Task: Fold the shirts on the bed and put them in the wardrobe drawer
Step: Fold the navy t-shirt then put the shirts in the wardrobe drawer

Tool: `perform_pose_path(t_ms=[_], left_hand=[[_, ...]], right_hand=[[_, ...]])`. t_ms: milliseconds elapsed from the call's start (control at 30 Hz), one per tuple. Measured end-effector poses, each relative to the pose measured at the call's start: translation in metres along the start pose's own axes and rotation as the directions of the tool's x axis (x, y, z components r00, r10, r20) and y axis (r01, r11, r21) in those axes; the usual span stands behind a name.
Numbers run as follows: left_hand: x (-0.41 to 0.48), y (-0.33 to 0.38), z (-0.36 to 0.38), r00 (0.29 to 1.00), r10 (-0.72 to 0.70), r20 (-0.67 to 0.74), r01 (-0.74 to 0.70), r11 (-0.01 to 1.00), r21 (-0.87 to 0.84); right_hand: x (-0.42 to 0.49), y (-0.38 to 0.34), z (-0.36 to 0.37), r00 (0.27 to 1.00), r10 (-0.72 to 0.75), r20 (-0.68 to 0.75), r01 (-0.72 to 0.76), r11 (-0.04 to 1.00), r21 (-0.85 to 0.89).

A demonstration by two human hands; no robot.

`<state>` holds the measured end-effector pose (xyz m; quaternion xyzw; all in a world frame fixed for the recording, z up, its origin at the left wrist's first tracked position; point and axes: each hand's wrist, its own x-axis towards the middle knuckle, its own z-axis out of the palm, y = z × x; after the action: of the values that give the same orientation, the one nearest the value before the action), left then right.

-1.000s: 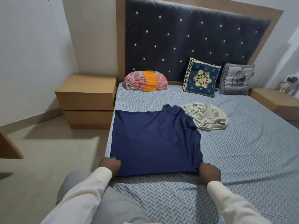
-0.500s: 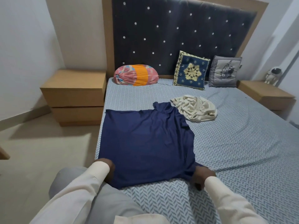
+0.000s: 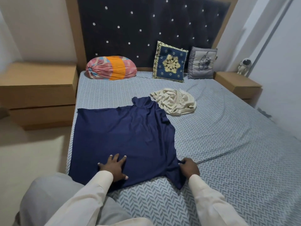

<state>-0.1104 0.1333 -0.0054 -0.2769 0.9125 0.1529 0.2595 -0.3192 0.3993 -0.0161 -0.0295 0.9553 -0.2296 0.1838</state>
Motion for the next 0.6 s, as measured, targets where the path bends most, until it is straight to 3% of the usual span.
perform_pose_path(t_ms=[167,333,433,500,600], left_hand=[[0.003,0.002,-0.004,0.999,-0.029,-0.018,0.029,1.000,-0.007],[0.009,0.004,-0.009,1.000,-0.028,-0.002,0.028,1.000,0.011],[0.010,0.003,-0.007,0.999,-0.038,-0.005,0.038,0.999,0.024],[0.013,0.003,-0.009,0.999,-0.046,-0.005,0.046,0.999,0.021],[0.023,0.005,-0.017,0.997,-0.073,-0.009,0.072,0.996,-0.044]], right_hand=[[-0.013,0.032,-0.033,0.925,0.299,-0.233,-0.222,0.925,0.307],[-0.022,0.065,-0.023,0.864,0.442,-0.241,-0.366,0.880,0.303],[-0.007,0.040,-0.023,0.891,0.334,-0.309,-0.249,0.926,0.282],[0.011,0.020,-0.020,0.949,0.177,-0.260,-0.116,0.966,0.233],[0.044,0.000,-0.008,0.991,0.057,-0.118,-0.040,0.988,0.147]])
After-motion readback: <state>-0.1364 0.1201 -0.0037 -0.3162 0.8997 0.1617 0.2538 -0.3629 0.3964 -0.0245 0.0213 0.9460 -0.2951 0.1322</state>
